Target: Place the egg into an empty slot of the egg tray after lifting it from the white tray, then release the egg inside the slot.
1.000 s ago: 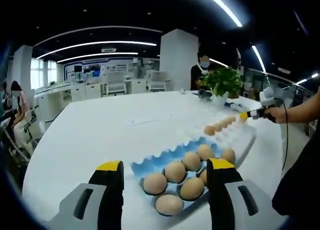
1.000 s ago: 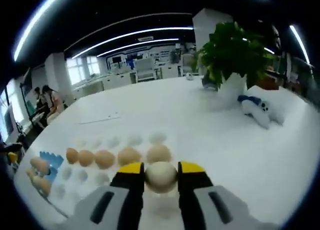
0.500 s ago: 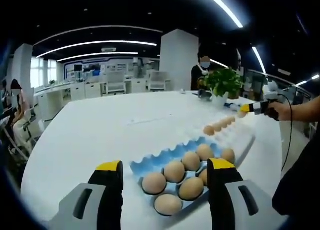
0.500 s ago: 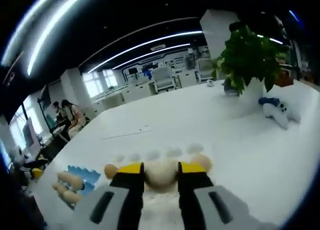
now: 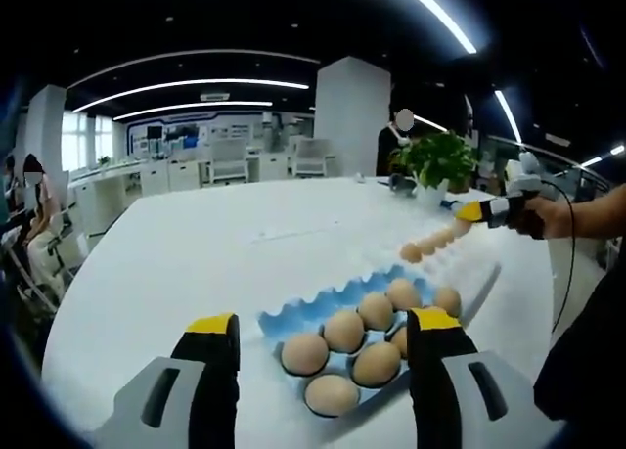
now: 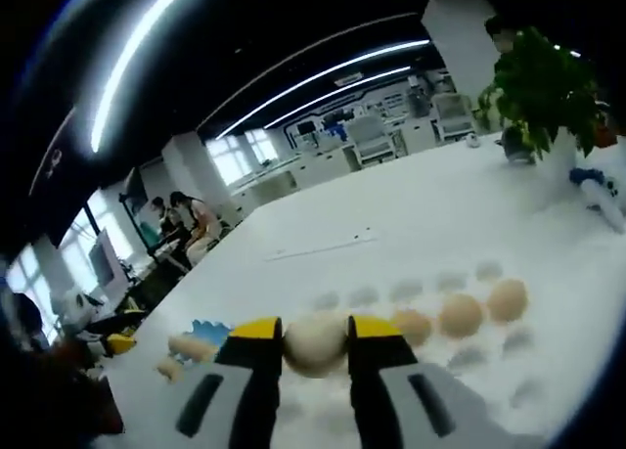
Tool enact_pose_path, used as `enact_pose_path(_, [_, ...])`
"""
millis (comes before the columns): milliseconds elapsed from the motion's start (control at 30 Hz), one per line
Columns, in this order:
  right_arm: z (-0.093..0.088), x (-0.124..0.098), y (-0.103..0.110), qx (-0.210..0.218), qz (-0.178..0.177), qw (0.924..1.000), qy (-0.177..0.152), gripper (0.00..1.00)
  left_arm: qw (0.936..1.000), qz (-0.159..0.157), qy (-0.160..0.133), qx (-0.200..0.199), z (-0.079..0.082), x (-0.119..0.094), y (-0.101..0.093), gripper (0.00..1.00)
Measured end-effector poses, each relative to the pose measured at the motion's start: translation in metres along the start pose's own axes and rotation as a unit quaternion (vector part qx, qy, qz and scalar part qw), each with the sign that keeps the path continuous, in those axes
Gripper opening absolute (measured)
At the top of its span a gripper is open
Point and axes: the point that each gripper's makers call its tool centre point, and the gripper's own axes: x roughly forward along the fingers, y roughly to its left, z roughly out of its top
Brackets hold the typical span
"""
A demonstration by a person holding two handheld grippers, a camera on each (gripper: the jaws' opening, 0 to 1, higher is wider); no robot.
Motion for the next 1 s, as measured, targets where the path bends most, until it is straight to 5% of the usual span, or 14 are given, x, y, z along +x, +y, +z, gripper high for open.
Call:
enact_pose_path(300, [-0.023,0.026,0.041,-0.059,0.07,0.9947,0.048,0.26,0.9987,0.0,0.024,-0.045,-0.009,0.0,-0.001,1.0])
enact_pose_path(600, [-0.055,0.047,0.074,-0.167,0.125,0.9706,0.121,0.26,0.9975,-0.019,0.04,-0.055,-0.016,0.0,-0.012,0.99])
enact_pose_path(1000, [-0.081,0.063,0.074,-0.195,0.136,0.955,0.178,0.26,0.9974,-0.011,0.042,-0.057,-0.017,-0.003,-0.008,0.99])
